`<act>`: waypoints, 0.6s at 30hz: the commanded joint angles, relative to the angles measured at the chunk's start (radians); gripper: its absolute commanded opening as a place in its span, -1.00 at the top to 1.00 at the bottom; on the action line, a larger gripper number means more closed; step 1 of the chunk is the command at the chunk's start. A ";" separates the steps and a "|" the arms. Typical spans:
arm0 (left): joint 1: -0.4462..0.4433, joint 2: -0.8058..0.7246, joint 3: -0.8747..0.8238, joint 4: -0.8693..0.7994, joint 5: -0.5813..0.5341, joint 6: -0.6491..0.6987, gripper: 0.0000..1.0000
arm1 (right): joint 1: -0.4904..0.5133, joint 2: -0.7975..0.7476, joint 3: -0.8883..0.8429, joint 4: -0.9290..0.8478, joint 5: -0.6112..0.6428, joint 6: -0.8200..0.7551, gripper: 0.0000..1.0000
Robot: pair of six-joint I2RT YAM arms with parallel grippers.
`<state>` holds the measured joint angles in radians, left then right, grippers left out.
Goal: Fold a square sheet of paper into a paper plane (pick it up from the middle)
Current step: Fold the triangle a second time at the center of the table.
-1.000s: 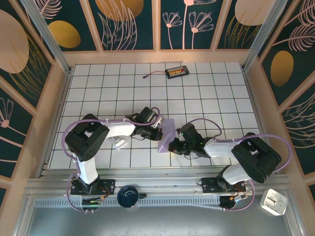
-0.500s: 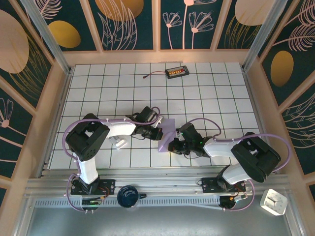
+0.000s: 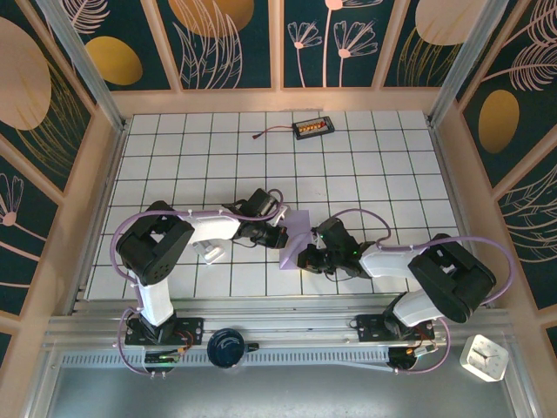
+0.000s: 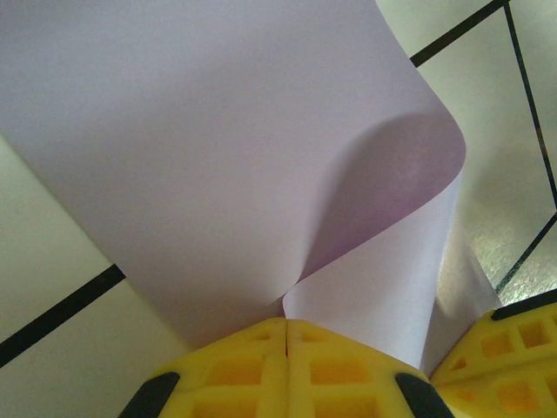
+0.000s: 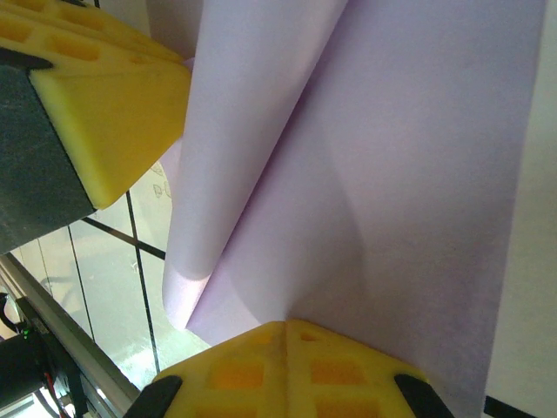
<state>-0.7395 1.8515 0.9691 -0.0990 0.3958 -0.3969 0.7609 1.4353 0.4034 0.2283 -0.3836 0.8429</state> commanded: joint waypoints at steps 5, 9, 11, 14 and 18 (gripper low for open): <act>0.007 0.045 -0.005 -0.042 -0.035 0.013 1.00 | -0.003 0.039 -0.015 -0.102 0.059 -0.025 1.00; 0.008 0.042 -0.007 -0.036 -0.032 0.010 1.00 | -0.003 0.038 -0.015 -0.104 0.060 -0.026 1.00; 0.008 0.042 -0.007 -0.034 -0.034 0.008 1.00 | -0.003 0.038 -0.015 -0.104 0.060 -0.025 1.00; 0.009 0.043 -0.005 -0.029 -0.028 0.006 1.00 | -0.003 0.039 -0.017 -0.102 0.058 -0.025 1.00; 0.008 0.036 -0.007 -0.009 -0.005 -0.004 1.00 | -0.003 0.036 -0.018 -0.105 0.060 -0.024 1.00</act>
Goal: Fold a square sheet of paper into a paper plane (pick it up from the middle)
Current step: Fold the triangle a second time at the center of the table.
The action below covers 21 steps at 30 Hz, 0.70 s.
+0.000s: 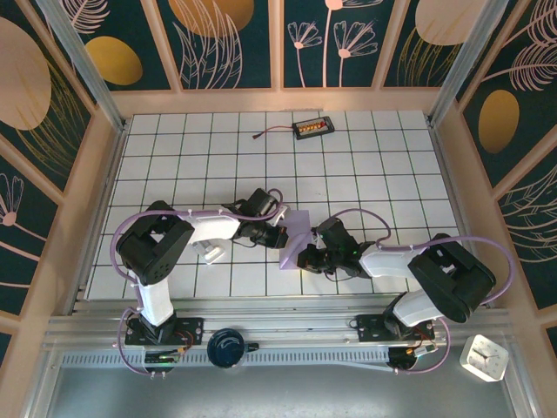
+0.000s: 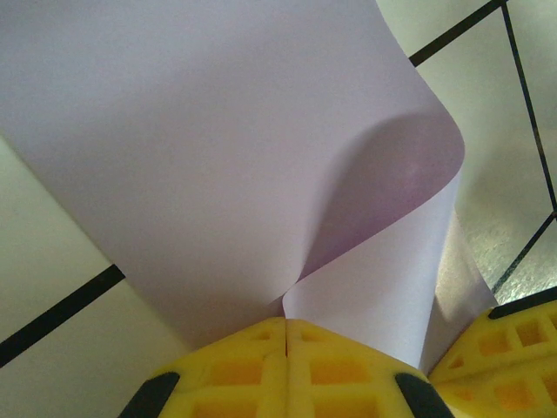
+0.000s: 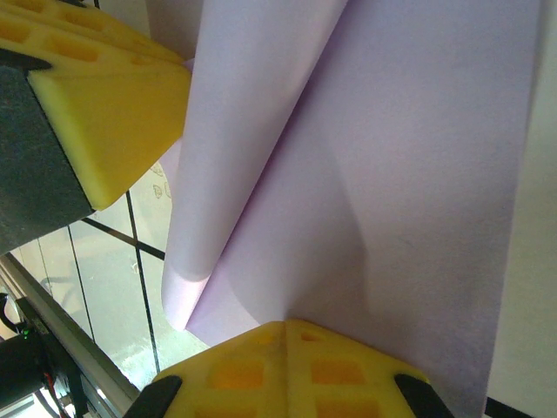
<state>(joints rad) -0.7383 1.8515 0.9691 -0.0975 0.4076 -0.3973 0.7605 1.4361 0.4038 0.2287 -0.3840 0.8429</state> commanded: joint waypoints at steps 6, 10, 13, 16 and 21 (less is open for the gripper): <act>0.007 0.032 -0.005 -0.010 -0.011 -0.002 1.00 | -0.003 0.032 -0.020 -0.105 0.062 -0.023 1.00; 0.008 0.025 -0.010 -0.005 0.001 -0.005 1.00 | -0.003 0.037 -0.020 -0.104 0.061 -0.024 1.00; 0.007 0.019 -0.009 -0.004 0.008 -0.005 1.00 | -0.003 0.038 -0.020 -0.104 0.060 -0.025 1.00; 0.008 0.012 -0.009 -0.004 0.007 -0.003 1.00 | -0.003 0.037 -0.021 -0.103 0.062 -0.024 1.00; 0.009 0.022 -0.010 -0.006 0.005 -0.007 1.00 | -0.003 0.038 -0.019 -0.106 0.060 -0.028 1.00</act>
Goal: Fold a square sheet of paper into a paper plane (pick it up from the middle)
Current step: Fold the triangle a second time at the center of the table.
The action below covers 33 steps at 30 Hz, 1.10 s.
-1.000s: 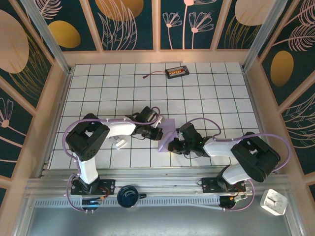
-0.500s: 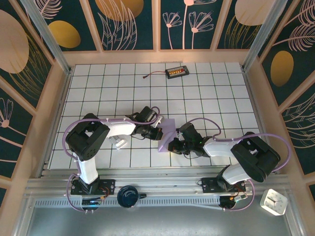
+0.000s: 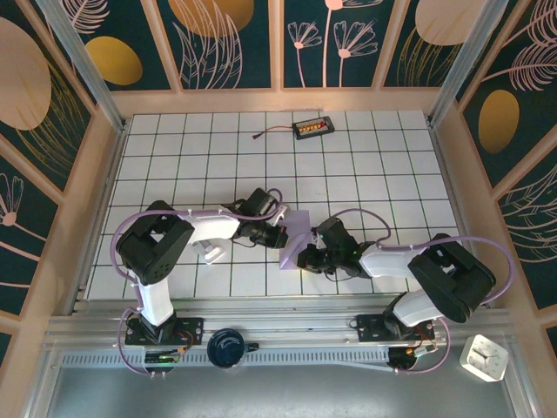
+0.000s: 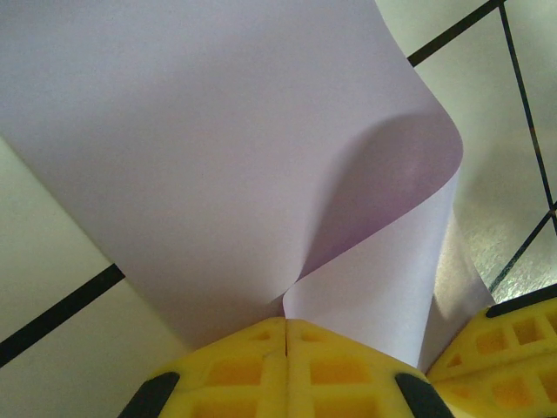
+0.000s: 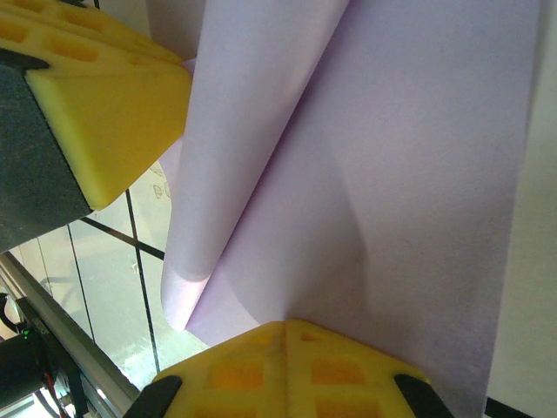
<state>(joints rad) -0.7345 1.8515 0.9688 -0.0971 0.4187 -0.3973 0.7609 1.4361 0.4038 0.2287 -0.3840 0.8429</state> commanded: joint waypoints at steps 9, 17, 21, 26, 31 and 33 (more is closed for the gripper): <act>0.003 0.074 -0.031 -0.094 -0.094 0.013 1.00 | -0.002 0.006 0.027 -0.131 0.057 -0.043 0.99; 0.004 0.085 -0.051 -0.141 -0.139 0.018 1.00 | 0.003 -0.059 0.092 -0.120 0.030 -0.053 0.84; 0.003 0.088 -0.050 -0.142 -0.139 0.019 1.00 | 0.032 -0.072 0.093 -0.051 0.007 -0.026 0.81; 0.004 0.096 -0.051 -0.144 -0.143 0.019 1.00 | 0.075 -0.038 0.079 0.044 -0.005 0.020 0.85; 0.005 0.097 -0.050 -0.144 -0.142 0.019 1.00 | 0.103 0.020 0.090 0.095 -0.010 0.038 0.92; 0.004 0.096 -0.049 -0.144 -0.143 0.019 1.00 | 0.110 0.042 0.096 0.106 -0.012 0.039 0.95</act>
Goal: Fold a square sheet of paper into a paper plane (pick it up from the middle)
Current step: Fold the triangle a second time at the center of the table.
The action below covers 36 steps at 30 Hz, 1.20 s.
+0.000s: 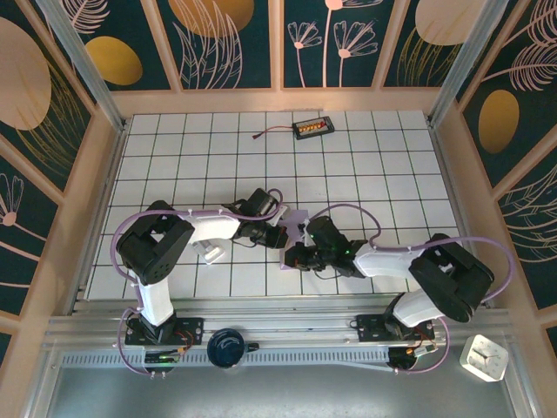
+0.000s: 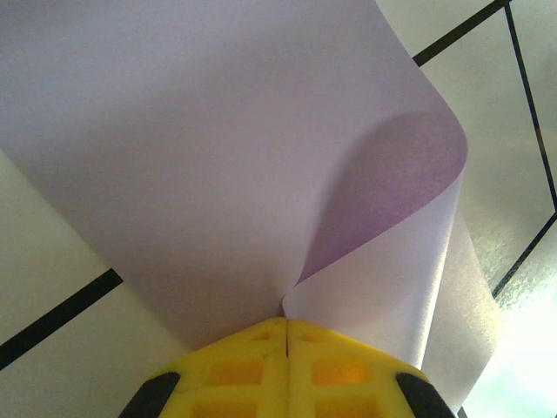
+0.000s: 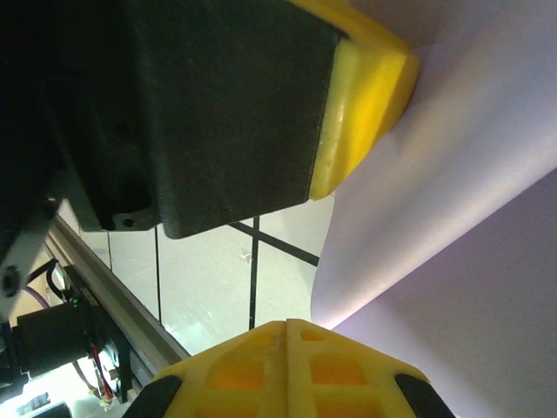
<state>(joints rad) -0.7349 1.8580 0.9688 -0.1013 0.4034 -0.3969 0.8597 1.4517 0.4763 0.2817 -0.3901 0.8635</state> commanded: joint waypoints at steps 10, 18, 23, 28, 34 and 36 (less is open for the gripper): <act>0.005 0.084 -0.051 -0.139 -0.129 0.019 1.00 | 0.021 0.091 0.028 0.089 0.000 0.032 0.98; 0.004 0.082 -0.051 -0.139 -0.127 0.021 1.00 | 0.022 0.112 0.038 0.095 0.003 0.030 0.98; 0.004 0.082 -0.051 -0.140 -0.127 0.023 1.00 | 0.022 0.122 0.040 0.084 0.009 0.026 0.98; 0.004 0.082 -0.046 -0.141 -0.126 0.025 1.00 | 0.021 0.130 0.041 0.083 0.017 0.022 0.98; 0.004 0.081 -0.047 -0.143 -0.125 0.026 1.00 | 0.022 0.138 0.039 0.091 0.022 0.024 0.98; 0.004 0.080 -0.046 -0.143 -0.126 0.029 1.00 | 0.022 0.142 0.038 0.096 0.021 0.027 0.98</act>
<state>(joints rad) -0.7349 1.8580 0.9688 -0.1013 0.4034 -0.3931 0.8726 1.5749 0.4957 0.3595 -0.3893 0.8818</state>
